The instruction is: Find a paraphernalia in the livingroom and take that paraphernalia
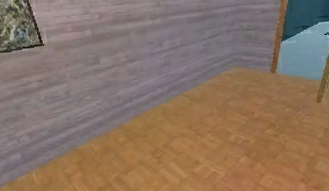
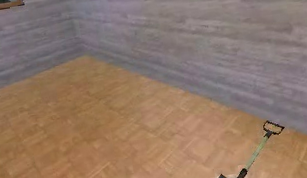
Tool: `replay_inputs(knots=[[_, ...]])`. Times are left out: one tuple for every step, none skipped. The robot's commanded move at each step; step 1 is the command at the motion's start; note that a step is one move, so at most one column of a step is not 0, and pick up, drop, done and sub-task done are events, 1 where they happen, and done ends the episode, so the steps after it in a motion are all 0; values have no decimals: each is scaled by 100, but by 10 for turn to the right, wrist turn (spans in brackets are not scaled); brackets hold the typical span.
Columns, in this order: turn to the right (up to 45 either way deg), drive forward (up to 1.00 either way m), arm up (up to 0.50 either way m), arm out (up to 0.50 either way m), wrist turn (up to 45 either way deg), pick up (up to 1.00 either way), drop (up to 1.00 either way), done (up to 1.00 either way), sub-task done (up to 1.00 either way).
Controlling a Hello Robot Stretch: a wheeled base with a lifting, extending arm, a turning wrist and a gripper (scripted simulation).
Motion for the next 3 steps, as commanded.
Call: replay_inputs(knots=[[270,0,0,0,0,0,0,0,0],[0,5,0,0,0,0,0,0,0],[0,100,0,0,0,0,0,0,0]])
